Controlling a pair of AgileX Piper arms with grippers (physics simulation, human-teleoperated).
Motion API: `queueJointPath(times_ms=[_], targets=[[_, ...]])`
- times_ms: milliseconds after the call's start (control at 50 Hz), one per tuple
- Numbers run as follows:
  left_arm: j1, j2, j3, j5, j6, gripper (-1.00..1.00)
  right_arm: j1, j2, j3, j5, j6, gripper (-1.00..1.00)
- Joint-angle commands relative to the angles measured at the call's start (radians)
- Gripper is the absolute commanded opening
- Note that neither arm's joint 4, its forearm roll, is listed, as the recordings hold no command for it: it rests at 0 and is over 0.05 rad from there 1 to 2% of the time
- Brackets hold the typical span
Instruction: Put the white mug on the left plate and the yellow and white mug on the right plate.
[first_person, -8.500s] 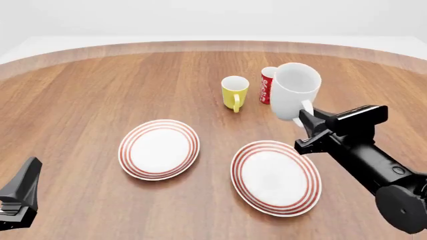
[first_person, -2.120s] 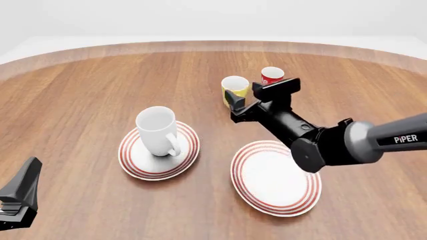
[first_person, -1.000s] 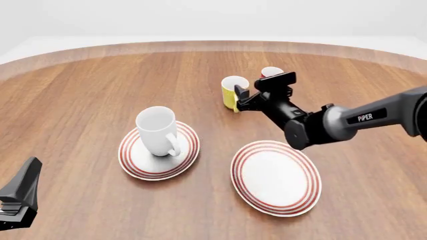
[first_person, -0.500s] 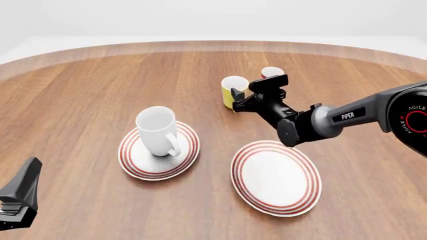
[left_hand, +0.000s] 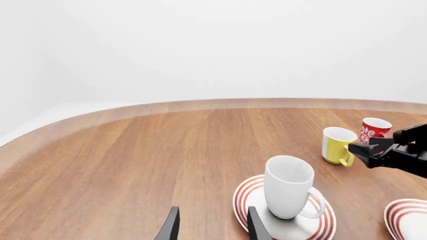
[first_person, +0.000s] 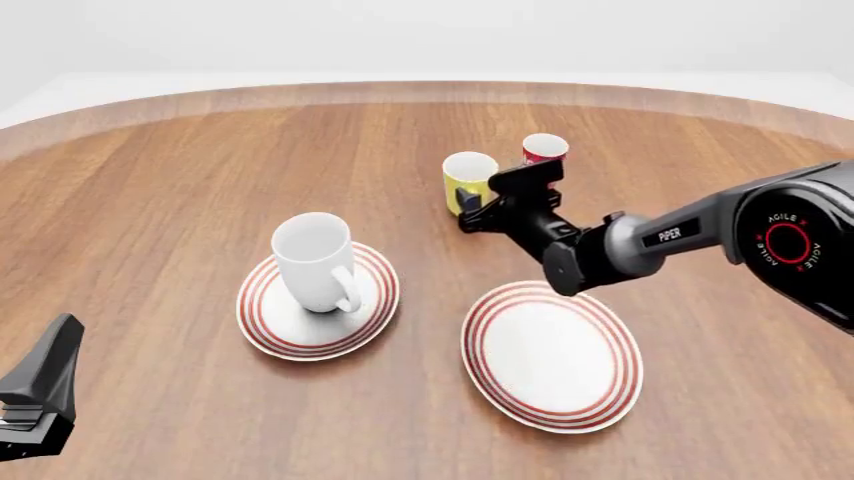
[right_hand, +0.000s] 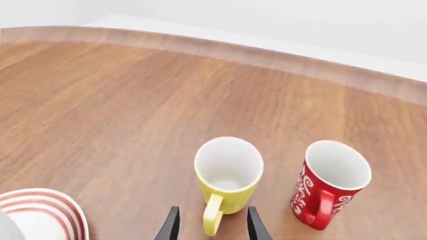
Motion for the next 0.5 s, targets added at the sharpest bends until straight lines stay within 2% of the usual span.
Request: queueJointPath(times_ms=[20,500], targets=[[0.0,0.0,0.0,0.0,0.0,1.0,0.005,0.034,-0.025,0.012,0.011,1.0],[0.0,0.0,0.0,0.0,0.0,1.0,-0.005,0.102,-0.092,0.044,0.018,1.0]])
